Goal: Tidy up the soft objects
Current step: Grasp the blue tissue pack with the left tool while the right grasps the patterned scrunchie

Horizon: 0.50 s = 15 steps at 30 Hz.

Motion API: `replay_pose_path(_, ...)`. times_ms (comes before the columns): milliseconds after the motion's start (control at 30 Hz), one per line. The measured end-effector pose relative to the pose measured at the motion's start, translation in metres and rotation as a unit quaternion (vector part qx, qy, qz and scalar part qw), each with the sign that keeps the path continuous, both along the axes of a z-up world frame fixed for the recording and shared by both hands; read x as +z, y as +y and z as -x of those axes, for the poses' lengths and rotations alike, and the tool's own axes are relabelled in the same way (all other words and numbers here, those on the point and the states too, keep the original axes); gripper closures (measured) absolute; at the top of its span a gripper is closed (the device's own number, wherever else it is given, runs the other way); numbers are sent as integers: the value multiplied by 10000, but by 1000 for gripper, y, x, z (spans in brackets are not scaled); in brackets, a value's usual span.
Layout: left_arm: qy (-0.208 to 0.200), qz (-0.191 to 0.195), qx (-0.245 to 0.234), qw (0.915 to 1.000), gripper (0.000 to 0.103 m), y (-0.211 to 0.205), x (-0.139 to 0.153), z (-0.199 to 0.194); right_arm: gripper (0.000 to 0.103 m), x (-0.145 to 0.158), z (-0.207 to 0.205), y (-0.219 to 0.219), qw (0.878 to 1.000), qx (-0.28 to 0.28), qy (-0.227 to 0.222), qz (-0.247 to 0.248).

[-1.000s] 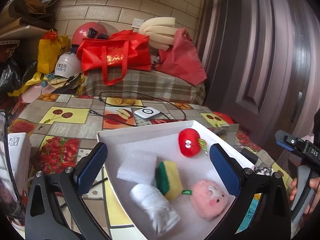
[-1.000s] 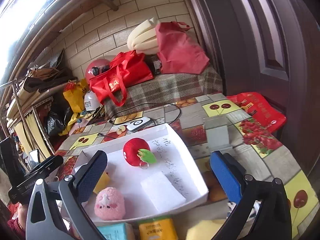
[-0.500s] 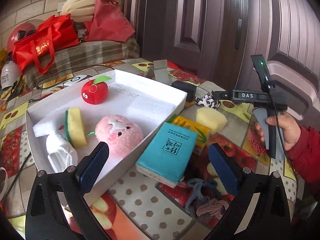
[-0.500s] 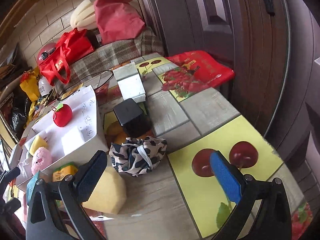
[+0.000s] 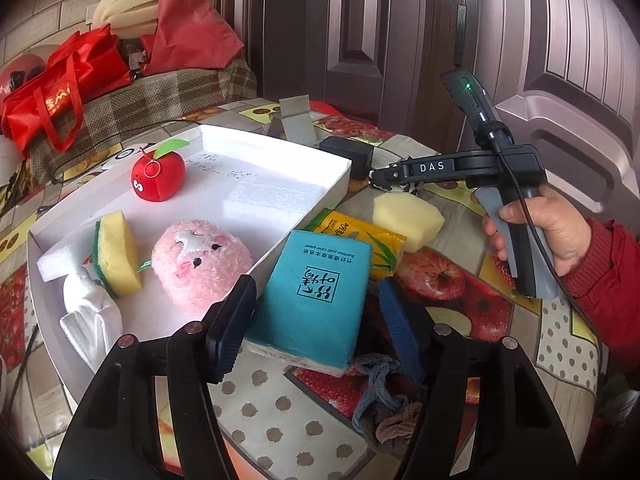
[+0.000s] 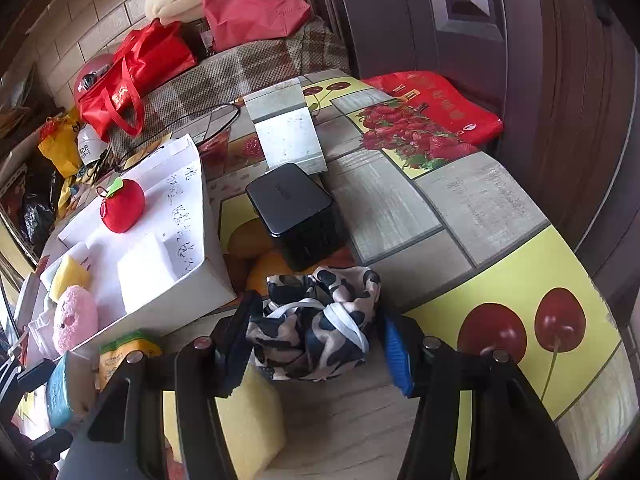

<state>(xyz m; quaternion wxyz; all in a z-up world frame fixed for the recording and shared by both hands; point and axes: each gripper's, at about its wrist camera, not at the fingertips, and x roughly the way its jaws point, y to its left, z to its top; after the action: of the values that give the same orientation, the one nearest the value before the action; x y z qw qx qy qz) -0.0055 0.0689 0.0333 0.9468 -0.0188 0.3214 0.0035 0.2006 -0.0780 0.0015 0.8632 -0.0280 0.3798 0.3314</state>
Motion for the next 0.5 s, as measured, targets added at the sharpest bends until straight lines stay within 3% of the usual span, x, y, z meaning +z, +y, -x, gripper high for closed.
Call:
replay_pose_path(267,420,113,46,9990,40,0,-11,-20,47,0,1,2,10000,15,-20,47)
replay_pose_path(300,348,75,68,9993,54,-1,-9,-18,52,1,1,3,10000,39,-38,54)
replay_pose_path(333,282,67,74,9996,54,-1,-8,-16,62,2,3,3,9999,47,-80,40)
replay_pose_path(500,-536,126,226,9982,54,3,8,14,63,18,20,-16,9969,-100,-637,-456)
